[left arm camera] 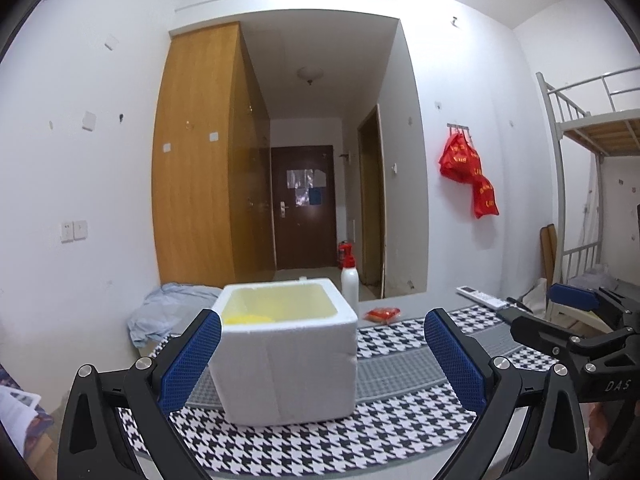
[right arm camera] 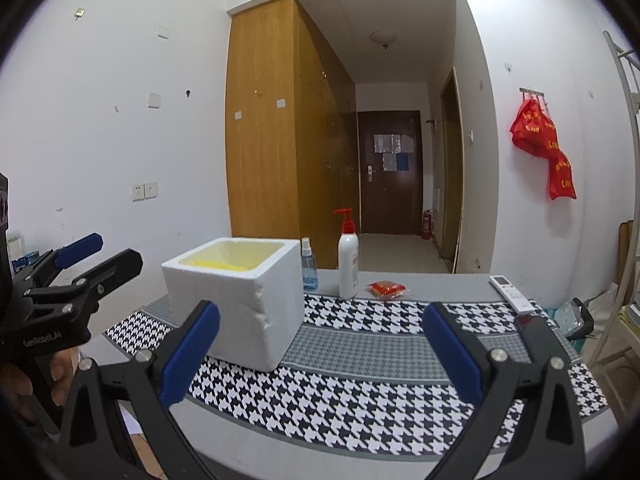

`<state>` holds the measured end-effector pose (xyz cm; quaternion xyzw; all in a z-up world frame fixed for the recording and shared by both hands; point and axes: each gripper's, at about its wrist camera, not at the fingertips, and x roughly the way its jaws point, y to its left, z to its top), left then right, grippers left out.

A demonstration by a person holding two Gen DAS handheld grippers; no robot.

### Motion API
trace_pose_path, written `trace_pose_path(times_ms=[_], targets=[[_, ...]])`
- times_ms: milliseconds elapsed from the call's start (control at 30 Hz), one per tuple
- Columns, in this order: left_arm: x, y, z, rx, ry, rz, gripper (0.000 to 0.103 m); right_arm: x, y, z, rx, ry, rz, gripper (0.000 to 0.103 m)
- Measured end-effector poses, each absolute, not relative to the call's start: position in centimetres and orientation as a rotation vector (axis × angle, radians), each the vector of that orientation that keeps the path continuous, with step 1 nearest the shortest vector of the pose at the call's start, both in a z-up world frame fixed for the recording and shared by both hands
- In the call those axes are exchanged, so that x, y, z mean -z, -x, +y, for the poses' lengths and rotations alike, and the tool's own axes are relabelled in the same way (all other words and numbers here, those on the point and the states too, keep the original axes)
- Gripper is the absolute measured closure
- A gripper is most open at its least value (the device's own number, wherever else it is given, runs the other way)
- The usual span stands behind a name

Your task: Organize soft objects

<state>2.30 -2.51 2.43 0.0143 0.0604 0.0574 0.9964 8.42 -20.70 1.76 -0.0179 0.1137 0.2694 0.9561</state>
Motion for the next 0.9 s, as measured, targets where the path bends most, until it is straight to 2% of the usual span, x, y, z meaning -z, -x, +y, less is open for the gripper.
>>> trace_pose_path(times_ms=[400,900], targets=[[0.8,-1.8,-1.7,-0.152,-0.006,0.188,0.001,1.1,-7.1,-20.1,-0.551,0.037,0.254,0.000],[0.9,-0.2,-2.1,-0.176,-0.028,0.171,0.001,0.9,-5.7,-19.6,-0.566,0.050,0.241,0.000]])
